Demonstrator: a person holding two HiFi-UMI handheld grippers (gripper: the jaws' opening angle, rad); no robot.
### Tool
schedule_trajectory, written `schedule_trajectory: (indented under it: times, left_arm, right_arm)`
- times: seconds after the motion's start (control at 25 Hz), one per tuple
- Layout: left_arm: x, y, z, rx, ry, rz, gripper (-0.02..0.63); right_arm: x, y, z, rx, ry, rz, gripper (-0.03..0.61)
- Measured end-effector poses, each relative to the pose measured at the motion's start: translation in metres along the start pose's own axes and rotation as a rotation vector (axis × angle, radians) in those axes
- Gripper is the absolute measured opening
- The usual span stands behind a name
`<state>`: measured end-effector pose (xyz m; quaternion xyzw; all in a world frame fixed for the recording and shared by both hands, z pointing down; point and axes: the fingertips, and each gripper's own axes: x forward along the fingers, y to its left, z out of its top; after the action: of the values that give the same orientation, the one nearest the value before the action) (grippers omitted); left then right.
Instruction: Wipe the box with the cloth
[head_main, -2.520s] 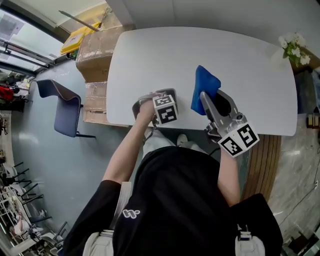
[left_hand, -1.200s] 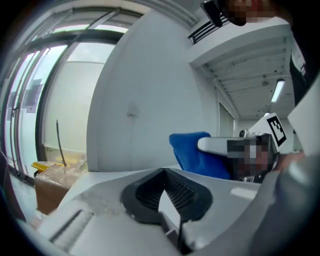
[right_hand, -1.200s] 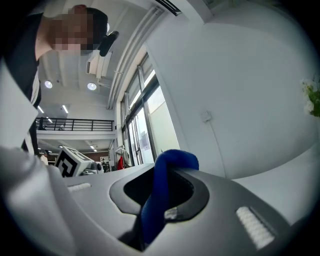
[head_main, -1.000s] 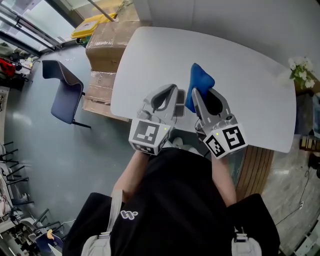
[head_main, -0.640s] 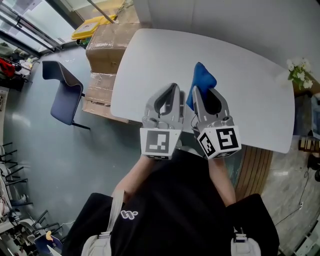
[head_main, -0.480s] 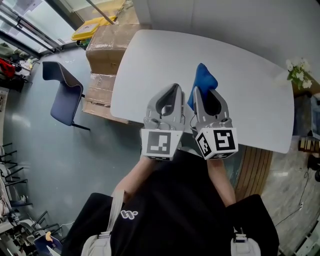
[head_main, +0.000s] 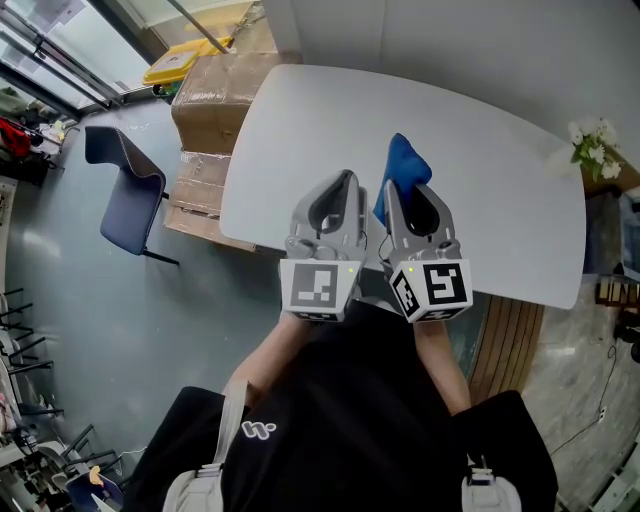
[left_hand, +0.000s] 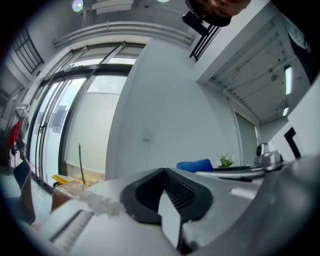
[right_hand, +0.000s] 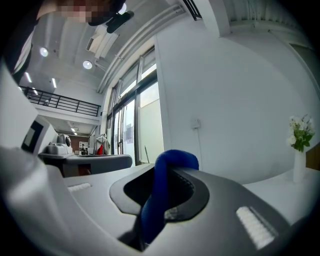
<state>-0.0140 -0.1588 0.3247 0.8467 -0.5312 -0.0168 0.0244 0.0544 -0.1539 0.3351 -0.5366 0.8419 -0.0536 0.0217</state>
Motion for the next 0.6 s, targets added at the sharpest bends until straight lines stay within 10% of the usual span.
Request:
schedule_trajectory:
  times: [0.6]
  left_arm:
    - [0.006,0.002,-0.011,0.054,0.033,-0.027,0.000]
  right_arm:
    - [0.007,0.001,-0.006,0.005,0.013,0.036,0.054]
